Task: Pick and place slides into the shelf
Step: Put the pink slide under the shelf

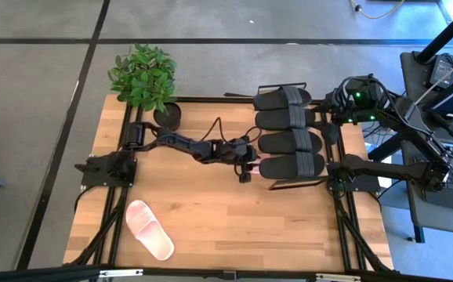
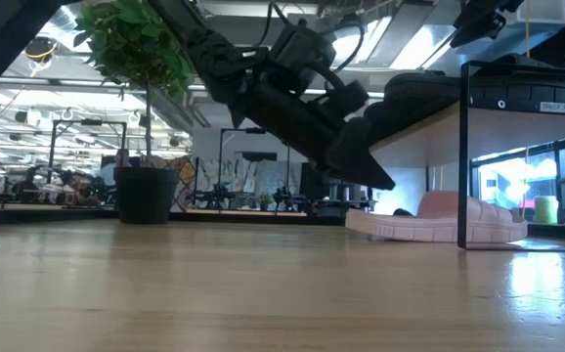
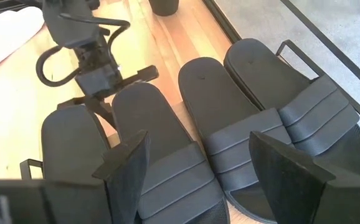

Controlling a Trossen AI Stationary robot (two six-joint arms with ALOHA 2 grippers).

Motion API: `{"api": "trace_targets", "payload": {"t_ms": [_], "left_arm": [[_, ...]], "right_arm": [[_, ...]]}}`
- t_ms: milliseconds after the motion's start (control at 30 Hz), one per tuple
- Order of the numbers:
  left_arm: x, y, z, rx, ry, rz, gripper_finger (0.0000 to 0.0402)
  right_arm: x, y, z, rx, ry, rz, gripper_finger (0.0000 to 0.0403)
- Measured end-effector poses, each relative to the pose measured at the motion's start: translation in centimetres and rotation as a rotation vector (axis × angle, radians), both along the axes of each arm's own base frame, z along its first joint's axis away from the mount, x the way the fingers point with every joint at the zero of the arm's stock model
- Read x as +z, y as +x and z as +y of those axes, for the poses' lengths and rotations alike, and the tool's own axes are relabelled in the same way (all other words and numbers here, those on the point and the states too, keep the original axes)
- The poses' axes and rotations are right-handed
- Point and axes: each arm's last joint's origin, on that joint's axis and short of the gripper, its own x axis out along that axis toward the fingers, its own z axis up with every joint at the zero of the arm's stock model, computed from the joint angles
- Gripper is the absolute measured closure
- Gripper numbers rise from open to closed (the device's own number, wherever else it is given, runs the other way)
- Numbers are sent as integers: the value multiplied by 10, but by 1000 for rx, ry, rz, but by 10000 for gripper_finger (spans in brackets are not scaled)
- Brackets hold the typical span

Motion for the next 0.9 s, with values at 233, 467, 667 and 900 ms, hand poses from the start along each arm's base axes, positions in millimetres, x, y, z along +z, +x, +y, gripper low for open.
{"api": "trace_targets", "payload": {"t_ms": [233,467,667,900], "left_arm": [[1,-1,-1,-1,-1,11,284],[9,-14,-5,-3,-15,153,284],[36,-21,-5,1,-9,131,284],[16,-32,-2,42,-37,321,284]], "right_arm": [[-1,-1,1,0,9,12,128],[-2,-1,1,0,17,23,128],[-2,-1,1,0,17,23,128],[-2,-1,1,0,16,22,128]]}}
